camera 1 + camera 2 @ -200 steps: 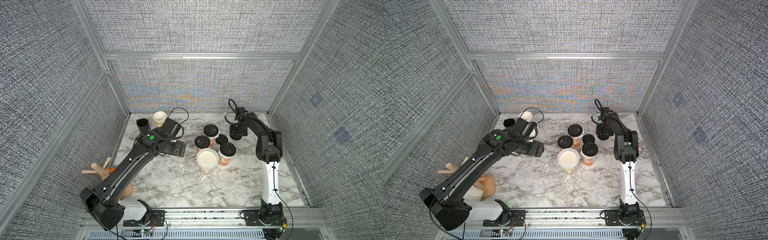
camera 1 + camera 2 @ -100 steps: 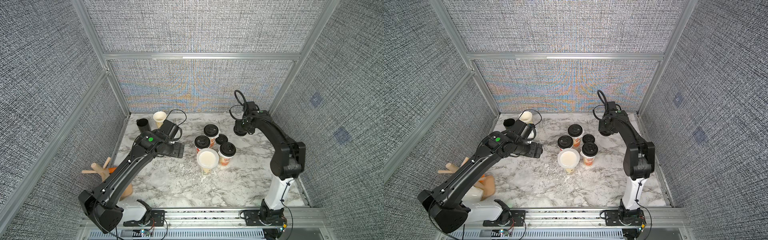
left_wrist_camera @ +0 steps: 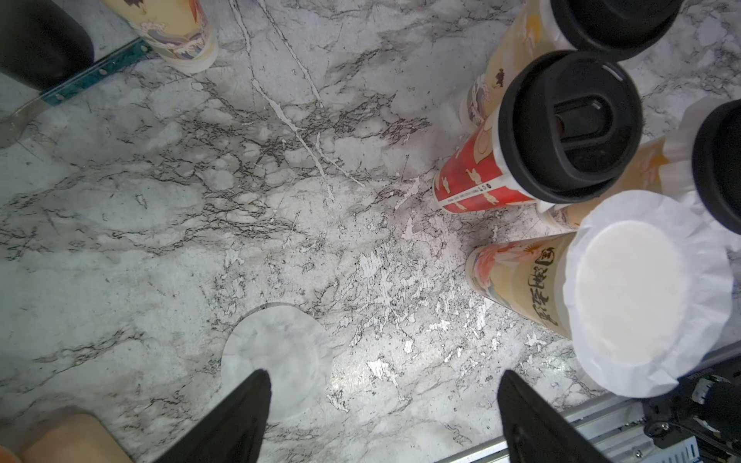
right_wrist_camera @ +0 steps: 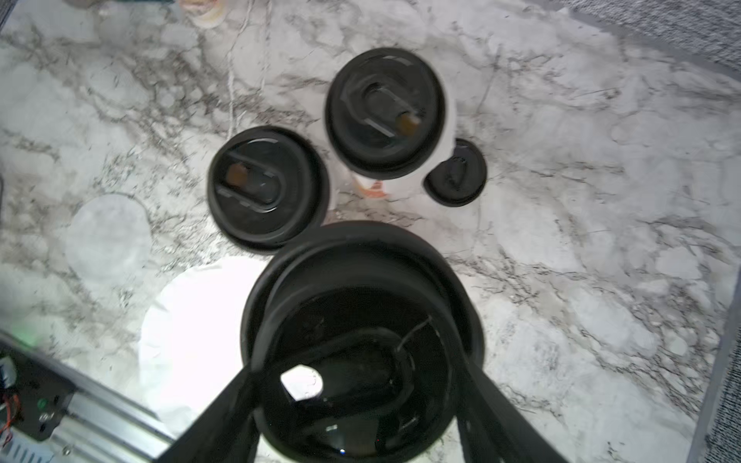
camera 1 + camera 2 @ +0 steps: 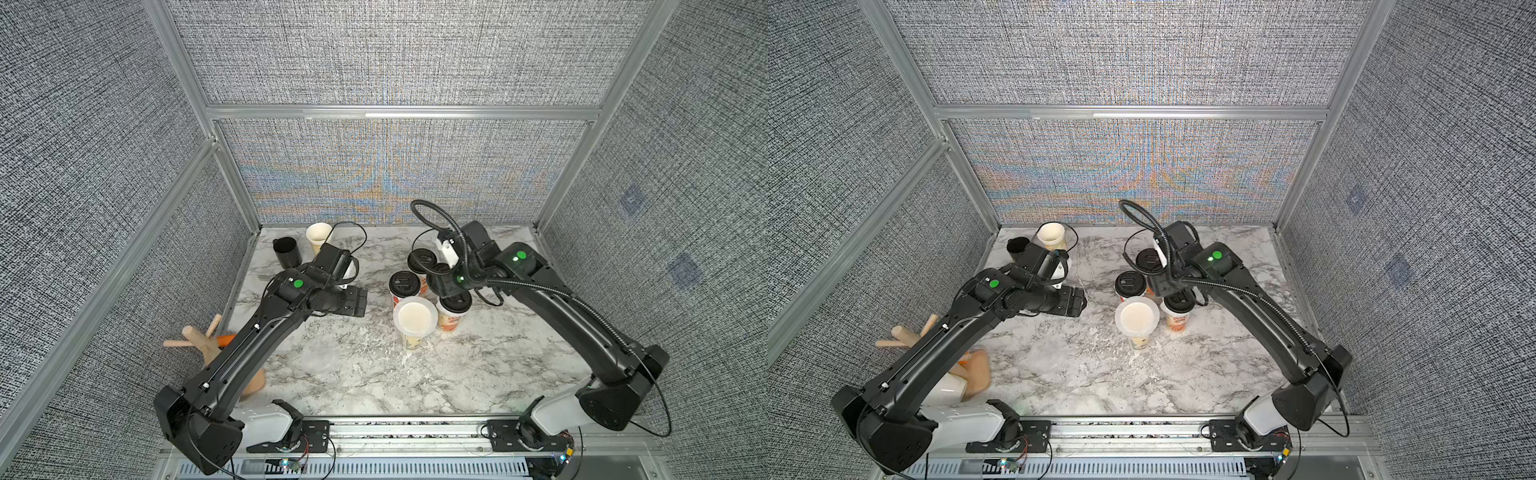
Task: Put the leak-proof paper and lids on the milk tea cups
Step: Place the cup lid on the cup.
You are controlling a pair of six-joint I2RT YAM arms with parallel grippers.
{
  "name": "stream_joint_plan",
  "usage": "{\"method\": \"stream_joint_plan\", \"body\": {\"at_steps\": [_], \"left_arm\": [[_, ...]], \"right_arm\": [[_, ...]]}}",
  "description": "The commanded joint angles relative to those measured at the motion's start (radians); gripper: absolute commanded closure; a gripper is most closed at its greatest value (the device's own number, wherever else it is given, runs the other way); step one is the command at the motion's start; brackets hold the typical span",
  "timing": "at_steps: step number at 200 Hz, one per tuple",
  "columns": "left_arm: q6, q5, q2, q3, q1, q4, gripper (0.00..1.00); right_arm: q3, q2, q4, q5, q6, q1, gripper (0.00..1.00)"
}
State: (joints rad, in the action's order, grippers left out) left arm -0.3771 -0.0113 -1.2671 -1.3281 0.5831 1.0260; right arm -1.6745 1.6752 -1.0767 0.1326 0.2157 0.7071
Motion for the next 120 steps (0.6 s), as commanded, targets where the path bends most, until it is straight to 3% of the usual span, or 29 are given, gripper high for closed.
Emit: {"method": "stream_joint_plan", "body": {"at_steps": [1, 45, 120], "left_arm": [[0.008, -0.019, 0.015, 0.009, -0.007, -0.02, 0.1], [0.016, -0.022, 0.04, 0.026, -0.02, -0.017, 0.1], [0.02, -0.03, 0.041, 0.031, -0.03, -0.02, 0.1]], "right_arm": [[-0.011, 0.037, -0.043, -0.022, 0.019, 0.06, 0.29], [-0.051, 0.124, -0.092, -0.028, 0.013, 0.152, 0.29], [-0.113, 0.185, -0.181, -0.008, -0.007, 0.205, 0.29]]}}
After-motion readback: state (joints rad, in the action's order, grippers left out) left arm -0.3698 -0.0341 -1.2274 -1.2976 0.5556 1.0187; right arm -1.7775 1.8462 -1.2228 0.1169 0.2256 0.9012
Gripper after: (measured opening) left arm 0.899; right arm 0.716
